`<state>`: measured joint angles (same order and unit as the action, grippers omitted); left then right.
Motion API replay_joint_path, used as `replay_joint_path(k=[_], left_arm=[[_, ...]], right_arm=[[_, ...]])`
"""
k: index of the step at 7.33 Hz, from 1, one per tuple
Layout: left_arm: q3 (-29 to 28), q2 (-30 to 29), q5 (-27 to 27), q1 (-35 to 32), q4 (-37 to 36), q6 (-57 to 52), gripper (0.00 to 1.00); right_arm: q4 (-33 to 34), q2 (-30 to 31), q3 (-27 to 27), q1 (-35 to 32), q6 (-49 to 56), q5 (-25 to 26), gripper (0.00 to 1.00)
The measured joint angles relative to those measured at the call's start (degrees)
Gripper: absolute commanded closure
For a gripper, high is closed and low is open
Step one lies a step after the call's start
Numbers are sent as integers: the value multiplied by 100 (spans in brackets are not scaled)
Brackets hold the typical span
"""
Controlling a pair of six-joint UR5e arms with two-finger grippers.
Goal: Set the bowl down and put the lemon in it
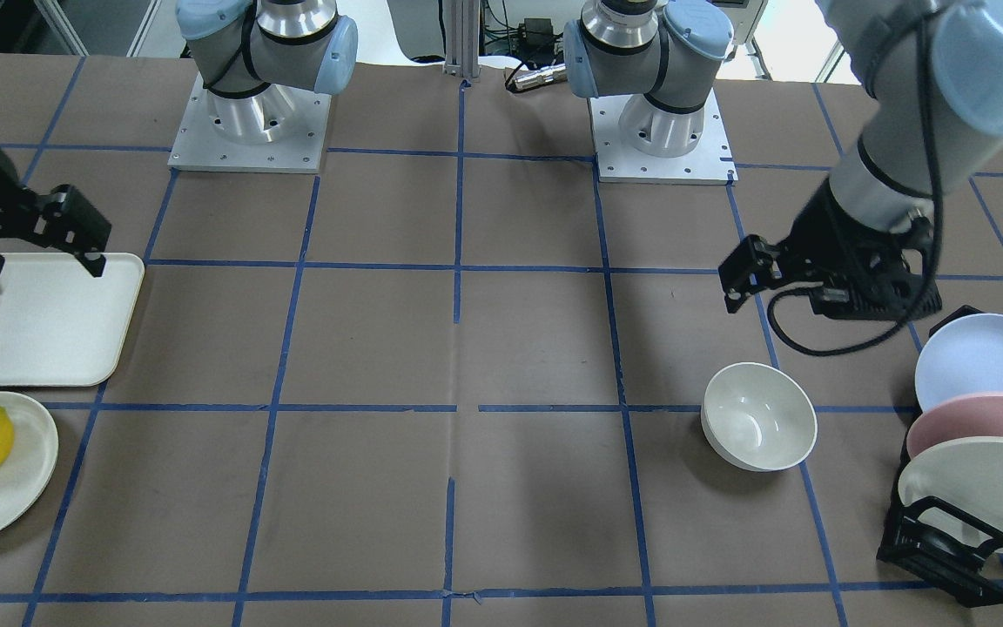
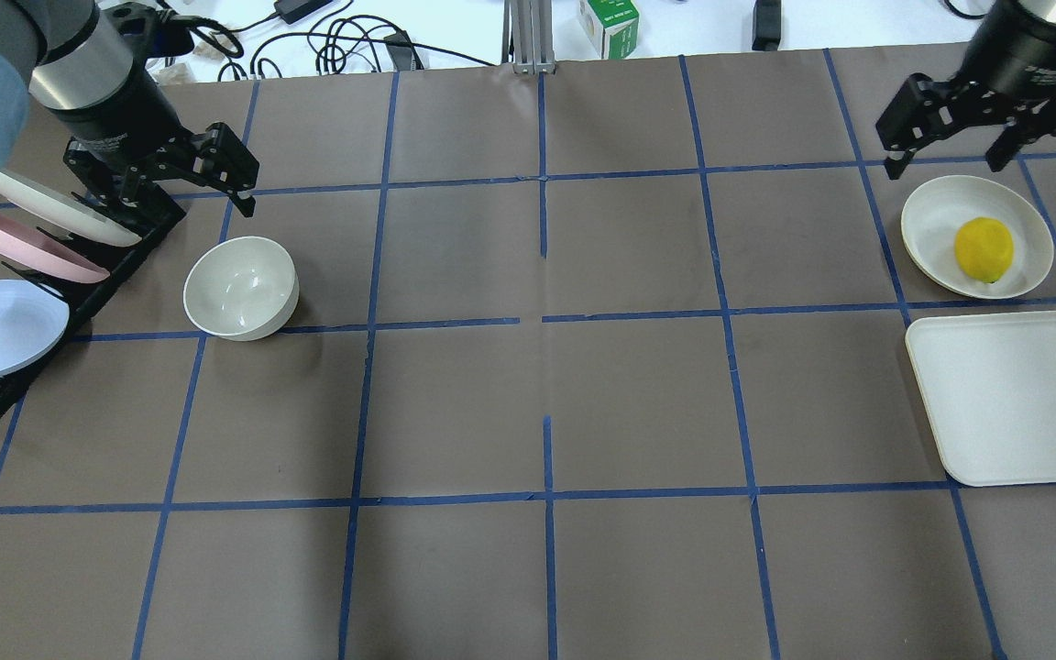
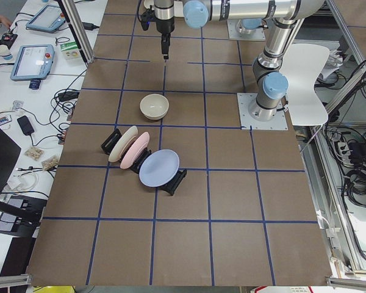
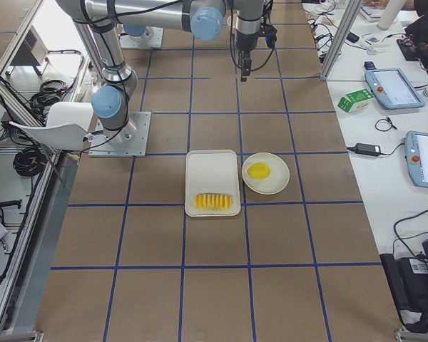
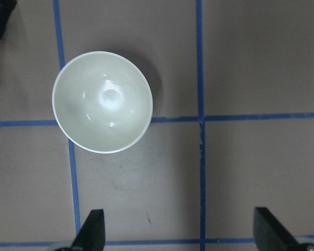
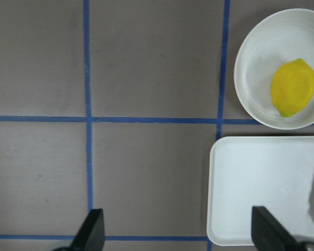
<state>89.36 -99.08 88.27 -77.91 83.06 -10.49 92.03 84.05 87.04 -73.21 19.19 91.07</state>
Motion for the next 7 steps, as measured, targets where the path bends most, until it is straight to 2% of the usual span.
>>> replay_joint_path(k=[3, 6, 7], left_arm=[[297, -886, -79, 888, -892, -850, 0], [1091, -1180, -73, 1034, -1991, -1293, 0], [1201, -1259, -74, 1041, -2153, -1480, 12]], right_arm=[[938, -958, 120, 1001, 1670, -37, 0], [2231, -2000, 289, 1294, 2356, 40, 0], [2552, -2286, 313, 1305, 2434, 46, 0]])
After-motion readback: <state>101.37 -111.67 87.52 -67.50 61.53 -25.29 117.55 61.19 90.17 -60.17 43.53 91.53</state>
